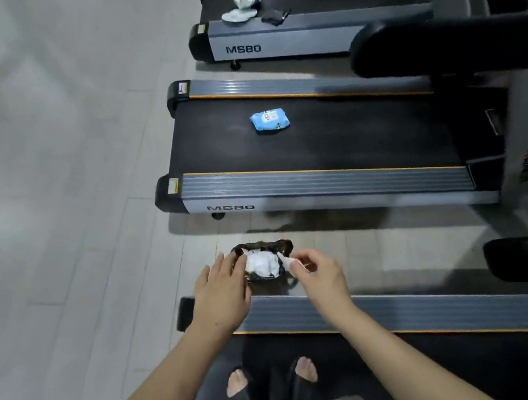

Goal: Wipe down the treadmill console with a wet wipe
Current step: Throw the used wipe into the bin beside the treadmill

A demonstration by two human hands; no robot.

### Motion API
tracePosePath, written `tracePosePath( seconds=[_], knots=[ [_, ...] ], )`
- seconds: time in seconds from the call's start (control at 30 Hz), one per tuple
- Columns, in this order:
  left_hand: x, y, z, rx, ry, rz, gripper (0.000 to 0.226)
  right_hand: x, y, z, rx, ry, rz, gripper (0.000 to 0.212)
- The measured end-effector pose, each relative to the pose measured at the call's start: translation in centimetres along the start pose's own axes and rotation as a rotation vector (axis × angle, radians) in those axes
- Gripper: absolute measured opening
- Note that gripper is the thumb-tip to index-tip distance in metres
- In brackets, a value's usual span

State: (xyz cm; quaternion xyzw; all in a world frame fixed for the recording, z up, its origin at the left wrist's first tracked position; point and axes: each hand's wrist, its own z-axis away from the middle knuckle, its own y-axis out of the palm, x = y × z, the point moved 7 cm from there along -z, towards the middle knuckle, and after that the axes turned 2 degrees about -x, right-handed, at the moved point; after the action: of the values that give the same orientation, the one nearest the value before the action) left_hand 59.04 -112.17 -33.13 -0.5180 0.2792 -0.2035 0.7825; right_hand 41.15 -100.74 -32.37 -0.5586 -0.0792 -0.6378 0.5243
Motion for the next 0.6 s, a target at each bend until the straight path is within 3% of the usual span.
tracePosePath(
  seconds=[0.43, 0.6],
  knots=[
    [9.3, 32.7, -14.4, 0.142, -0.052, 0.043, 0.056, -26.4, 19.8, -18.5, 0.156, 0.041, 0.178, 0.014],
    [12.6, 42.5, -20.8, 0.137, -0.072, -0.007, 0.059, -35.0, 26.2, -26.2, 0.118, 0.005, 0.281, 0.018]
  ],
)
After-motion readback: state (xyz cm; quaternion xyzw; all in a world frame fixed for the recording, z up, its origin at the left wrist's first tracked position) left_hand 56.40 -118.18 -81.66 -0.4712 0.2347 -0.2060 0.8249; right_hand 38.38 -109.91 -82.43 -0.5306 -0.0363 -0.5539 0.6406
